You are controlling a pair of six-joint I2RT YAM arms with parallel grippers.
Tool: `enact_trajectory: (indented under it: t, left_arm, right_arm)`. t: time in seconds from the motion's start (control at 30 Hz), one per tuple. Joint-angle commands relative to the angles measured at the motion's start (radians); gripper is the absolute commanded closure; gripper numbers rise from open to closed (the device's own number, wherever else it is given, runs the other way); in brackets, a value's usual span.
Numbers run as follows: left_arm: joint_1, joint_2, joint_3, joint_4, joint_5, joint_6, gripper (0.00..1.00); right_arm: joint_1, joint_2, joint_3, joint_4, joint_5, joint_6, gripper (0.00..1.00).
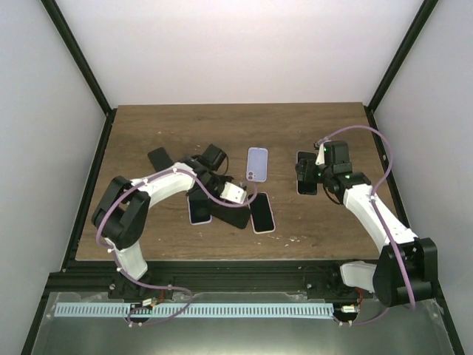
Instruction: Put the phone into the phone case
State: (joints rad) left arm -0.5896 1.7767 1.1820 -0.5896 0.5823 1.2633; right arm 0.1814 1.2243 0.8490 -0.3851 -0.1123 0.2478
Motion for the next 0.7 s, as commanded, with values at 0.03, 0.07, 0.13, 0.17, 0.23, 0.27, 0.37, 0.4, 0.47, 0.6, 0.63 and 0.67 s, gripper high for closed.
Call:
enact_trajectory:
  t: [0.03, 0.07, 0.13, 0.17, 0.23, 0.27, 0.37, 0.4, 0.47, 0.6, 0.63, 0.67]
  left_arm:
    - [-0.082, -0.034, -0.019, -0.070, 0.043, 0.254, 0.91]
    - [-0.092, -0.050, -0.044, -0.026, 0.034, 0.238, 0.85]
    - [-0.095, -0.110, -0.111, 0.111, 0.051, 0.156, 0.70]
    - [-0.094, -0.145, -0.150, 0.188, 0.053, 0.091, 0.65]
    - [-0.091, -0.214, -0.221, 0.328, 0.051, -0.019, 0.58]
    - [-0.089, -0.242, -0.242, 0.366, 0.045, -0.068, 0.50]
    - [-0.079, -0.335, -0.313, 0.507, 0.036, -0.319, 0.05]
    - [-0.064, -0.386, -0.357, 0.563, 0.050, -0.411, 0.01]
    - [-0.031, -0.466, -0.432, 0.716, 0.029, -0.647, 0.00]
    - [0.025, -0.609, -0.492, 0.837, -0.153, -1.068, 0.00]
    - [0.036, -0.634, -0.476, 0.804, -0.226, -1.164, 0.00]
    - [0.049, -0.649, -0.442, 0.713, -0.312, -1.258, 0.00]
  right_arm:
    - [0.010, -0.029, 0.013, 0.016, -0.019, 0.003, 0.45]
    - [0.010, -0.030, 0.015, 0.012, -0.025, 0.003, 0.45]
    - [0.010, -0.032, 0.015, 0.009, -0.032, 0.001, 0.45]
    - [0.011, -0.034, 0.017, 0.008, -0.037, -0.004, 0.45]
    - [0.014, -0.044, 0.015, 0.016, -0.046, -0.008, 0.45]
    - [0.019, -0.049, 0.013, 0.018, -0.051, -0.011, 0.45]
    - [0.050, -0.071, -0.007, 0.048, -0.073, -0.030, 0.45]
    - [0.064, -0.077, -0.014, 0.061, -0.085, -0.041, 0.46]
    - [0.091, -0.081, -0.018, 0.085, -0.105, -0.067, 0.45]
    - [0.161, -0.096, -0.023, 0.113, -0.123, -0.124, 0.46]
    - [0.185, -0.099, -0.025, 0.124, -0.135, -0.136, 0.45]
    - [0.203, -0.101, -0.028, 0.132, -0.149, -0.146, 0.45]
